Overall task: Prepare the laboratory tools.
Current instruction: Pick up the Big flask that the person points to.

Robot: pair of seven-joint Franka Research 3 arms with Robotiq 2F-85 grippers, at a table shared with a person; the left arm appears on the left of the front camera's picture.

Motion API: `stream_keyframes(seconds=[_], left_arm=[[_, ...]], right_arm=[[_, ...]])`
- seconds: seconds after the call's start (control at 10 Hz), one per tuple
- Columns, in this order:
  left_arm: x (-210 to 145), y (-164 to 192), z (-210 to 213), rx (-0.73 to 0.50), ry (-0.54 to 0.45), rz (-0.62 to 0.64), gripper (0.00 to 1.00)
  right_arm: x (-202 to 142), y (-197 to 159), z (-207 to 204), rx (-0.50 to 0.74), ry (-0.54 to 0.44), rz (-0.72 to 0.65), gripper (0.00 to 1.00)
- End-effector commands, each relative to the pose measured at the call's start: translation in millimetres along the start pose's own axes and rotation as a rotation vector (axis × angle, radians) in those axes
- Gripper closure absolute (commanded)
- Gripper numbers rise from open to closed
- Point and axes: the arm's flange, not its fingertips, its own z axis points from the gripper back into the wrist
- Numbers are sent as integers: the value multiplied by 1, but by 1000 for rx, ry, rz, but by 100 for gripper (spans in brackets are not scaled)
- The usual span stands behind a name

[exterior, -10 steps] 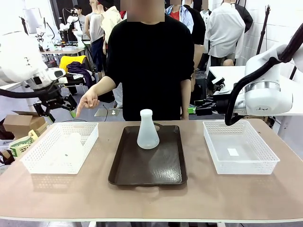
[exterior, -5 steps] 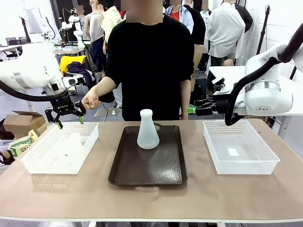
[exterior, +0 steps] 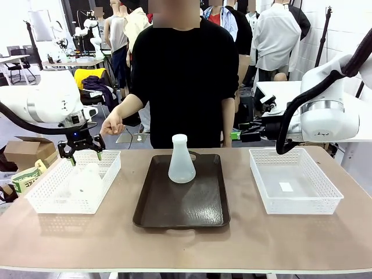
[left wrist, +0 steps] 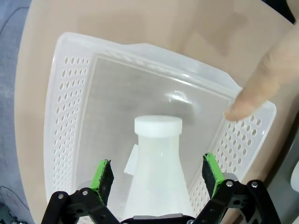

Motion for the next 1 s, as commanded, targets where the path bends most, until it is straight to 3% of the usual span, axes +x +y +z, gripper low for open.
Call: stream_keyframes(seconds=[0.0, 0.9], left_arm=[[11, -3, -9, 8, -4, -41, 0], [-1, -8, -35, 34, -32, -71, 0]], right_arm=[[1, -2, -1, 11, 17, -8, 0], [1, -2, -1, 11, 17, -8, 0]])
